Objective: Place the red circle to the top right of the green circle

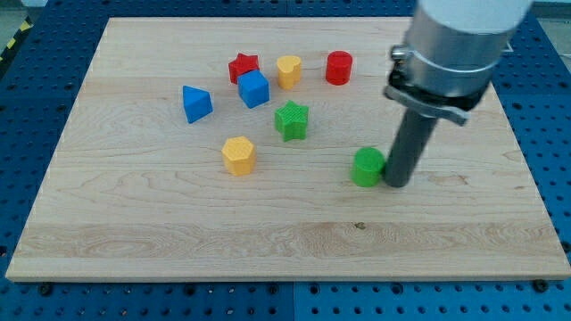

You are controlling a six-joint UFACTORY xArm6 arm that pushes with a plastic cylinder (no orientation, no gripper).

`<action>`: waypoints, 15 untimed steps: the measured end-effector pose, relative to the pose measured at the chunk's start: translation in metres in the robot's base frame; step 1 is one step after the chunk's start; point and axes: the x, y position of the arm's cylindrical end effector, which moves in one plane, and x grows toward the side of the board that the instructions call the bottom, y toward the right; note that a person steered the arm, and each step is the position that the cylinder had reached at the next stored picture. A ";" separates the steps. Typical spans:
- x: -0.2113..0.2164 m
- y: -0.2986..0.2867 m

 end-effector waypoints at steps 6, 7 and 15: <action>-0.174 0.069; -0.218 0.013; -0.162 -0.090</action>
